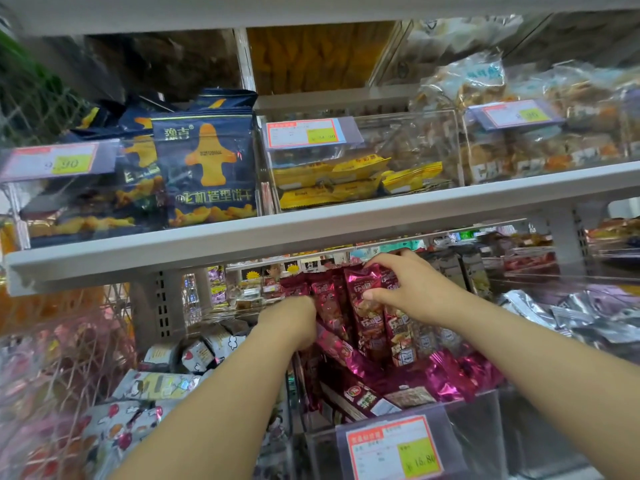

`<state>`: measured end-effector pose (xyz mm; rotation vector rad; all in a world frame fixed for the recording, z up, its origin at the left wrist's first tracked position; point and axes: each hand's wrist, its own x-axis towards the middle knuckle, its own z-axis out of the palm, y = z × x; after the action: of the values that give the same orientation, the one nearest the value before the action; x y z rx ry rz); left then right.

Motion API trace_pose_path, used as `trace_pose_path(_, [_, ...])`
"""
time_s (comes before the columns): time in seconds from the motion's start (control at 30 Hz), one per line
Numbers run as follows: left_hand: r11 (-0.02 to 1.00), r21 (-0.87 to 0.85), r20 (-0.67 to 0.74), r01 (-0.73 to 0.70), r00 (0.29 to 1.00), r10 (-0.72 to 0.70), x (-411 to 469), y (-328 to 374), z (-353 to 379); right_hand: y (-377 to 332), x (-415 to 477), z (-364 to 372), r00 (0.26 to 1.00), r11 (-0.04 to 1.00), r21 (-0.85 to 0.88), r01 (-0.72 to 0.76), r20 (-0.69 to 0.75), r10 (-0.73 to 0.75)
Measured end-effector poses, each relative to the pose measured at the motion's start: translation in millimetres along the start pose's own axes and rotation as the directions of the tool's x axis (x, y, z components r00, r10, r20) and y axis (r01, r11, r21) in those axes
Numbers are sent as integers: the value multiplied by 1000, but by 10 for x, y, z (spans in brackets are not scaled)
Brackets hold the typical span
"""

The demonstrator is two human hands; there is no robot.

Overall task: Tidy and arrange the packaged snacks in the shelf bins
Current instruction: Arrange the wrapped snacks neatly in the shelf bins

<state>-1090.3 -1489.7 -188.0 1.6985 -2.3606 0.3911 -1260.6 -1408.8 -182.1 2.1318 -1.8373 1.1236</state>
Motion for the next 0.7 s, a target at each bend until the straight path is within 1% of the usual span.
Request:
trace_pose_path(0.13, [999,-12,8,29,1000,-29,31,-19,-16,-3,-9,-13,1000,1000,-2,4,5,-4])
trace_pose_path(0.2, [997,-62,6,41,999,-41,40,-32,-4,-7,-12,-16,1000,1000,-1,6,9,-6])
trace_pose_path(0.3, [977,-211,19,25,1000,-21,44,-53,-18,0,-8,-13,1000,1000,6,6,11,-6])
trace_pose_path(0.37, [930,-366,12,-15,1000,21,-15,-75,-61,2,-12,-19,1000,1000,14,-5,2,5])
trace_pose_path(0.43, [876,-480,-22,-43,999,37,-65,-106,-97,-1,-17,-27,1000,1000,15,-23,-6,23])
trace_pose_path(0.5, [818,-575,-54,-34,999,4,-85,-131,-118,-15,-20,-32,1000,1000,9,-30,-5,30])
trace_pose_path(0.6, [735,-678,-93,21,989,-114,-100,-149,-157,-43,-10,-31,1000,1000,-3,-29,-4,29])
trace_pose_path(0.67, [720,-693,-142,14,978,-156,-116,-150,-191,-57,27,-23,999,999,-19,-50,-3,49])
trace_pose_path(0.7, [730,-684,-166,7,972,-165,-122,-145,-202,-60,59,-12,998,998,-33,-56,-5,56])
